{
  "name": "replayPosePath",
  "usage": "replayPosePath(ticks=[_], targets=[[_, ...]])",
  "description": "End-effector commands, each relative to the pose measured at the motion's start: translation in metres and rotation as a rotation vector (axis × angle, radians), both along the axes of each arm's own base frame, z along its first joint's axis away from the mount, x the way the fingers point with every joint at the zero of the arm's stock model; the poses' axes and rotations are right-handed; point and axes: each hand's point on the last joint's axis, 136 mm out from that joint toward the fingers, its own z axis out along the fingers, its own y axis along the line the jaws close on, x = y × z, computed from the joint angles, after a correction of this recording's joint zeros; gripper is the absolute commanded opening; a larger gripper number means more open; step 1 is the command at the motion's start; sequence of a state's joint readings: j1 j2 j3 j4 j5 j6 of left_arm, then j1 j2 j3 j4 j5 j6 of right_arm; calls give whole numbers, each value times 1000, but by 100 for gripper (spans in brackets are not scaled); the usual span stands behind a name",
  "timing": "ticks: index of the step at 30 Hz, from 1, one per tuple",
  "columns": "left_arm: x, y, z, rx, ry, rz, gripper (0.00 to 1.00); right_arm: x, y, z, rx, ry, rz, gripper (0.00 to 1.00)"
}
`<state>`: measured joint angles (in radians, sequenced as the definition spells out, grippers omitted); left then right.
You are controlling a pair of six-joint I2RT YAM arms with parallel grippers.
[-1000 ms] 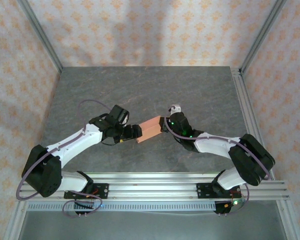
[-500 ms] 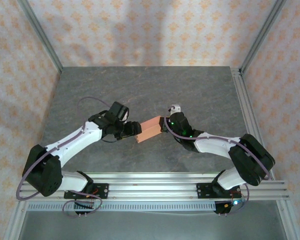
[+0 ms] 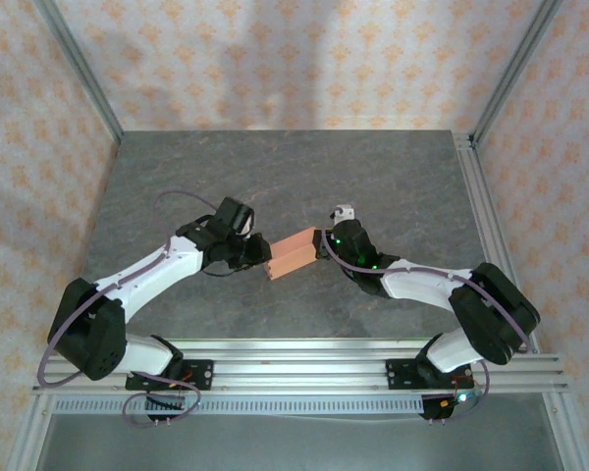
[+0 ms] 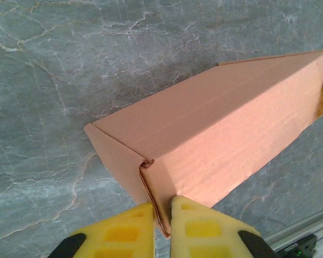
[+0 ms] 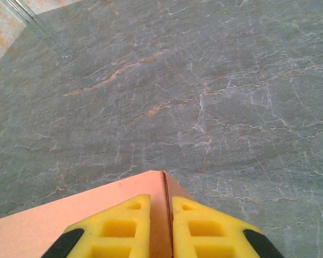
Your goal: Fold the paper box
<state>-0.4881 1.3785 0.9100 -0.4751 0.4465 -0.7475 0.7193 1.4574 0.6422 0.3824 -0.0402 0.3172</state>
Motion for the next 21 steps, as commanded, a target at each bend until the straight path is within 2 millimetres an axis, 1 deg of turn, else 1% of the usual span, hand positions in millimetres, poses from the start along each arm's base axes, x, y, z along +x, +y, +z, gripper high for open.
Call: replayPosePath(ticks=[1,3,4,6,8,10,11,12,13,15,17,18,19,20,21], targets=[[-25,21,-47,105,127,14,4,-22,-21,-54,-159,159,7,13],[-30,24,-56,115,144,14,0,-22,-20,-55,-158,161,8,11],[-32,24,-59,116,151,12,0,-22,-19,-55,-151,164,11,9],[-32,25,-61,115,152,14,0,-21,-15,-51,-134,161,18,3],[-30,24,-59,114,142,12,0,-20,-12,-45,-121,151,24,2],[-24,23,-50,115,114,6,0,-17,-9,-34,-105,135,27,3],[-21,23,-44,120,97,1,6,-15,-7,-28,-97,127,30,7],[-16,22,-37,129,76,-6,17,-13,-5,-20,-85,114,28,15],[-11,23,-29,139,49,-10,29,-11,-4,-12,-70,98,23,24],[-1,20,-12,142,-6,-26,45,-7,-3,5,-41,69,8,37],[8,20,5,155,-60,-44,57,-3,-6,20,-13,48,-16,46],[14,19,17,163,-101,-64,64,0,-9,28,6,38,-38,50],[19,20,29,181,-149,-85,74,1,-13,34,26,30,-59,56],[23,23,38,206,-199,-110,87,2,-18,40,52,28,-87,62],[28,24,49,231,-255,-139,100,3,-23,45,79,33,-109,66]])
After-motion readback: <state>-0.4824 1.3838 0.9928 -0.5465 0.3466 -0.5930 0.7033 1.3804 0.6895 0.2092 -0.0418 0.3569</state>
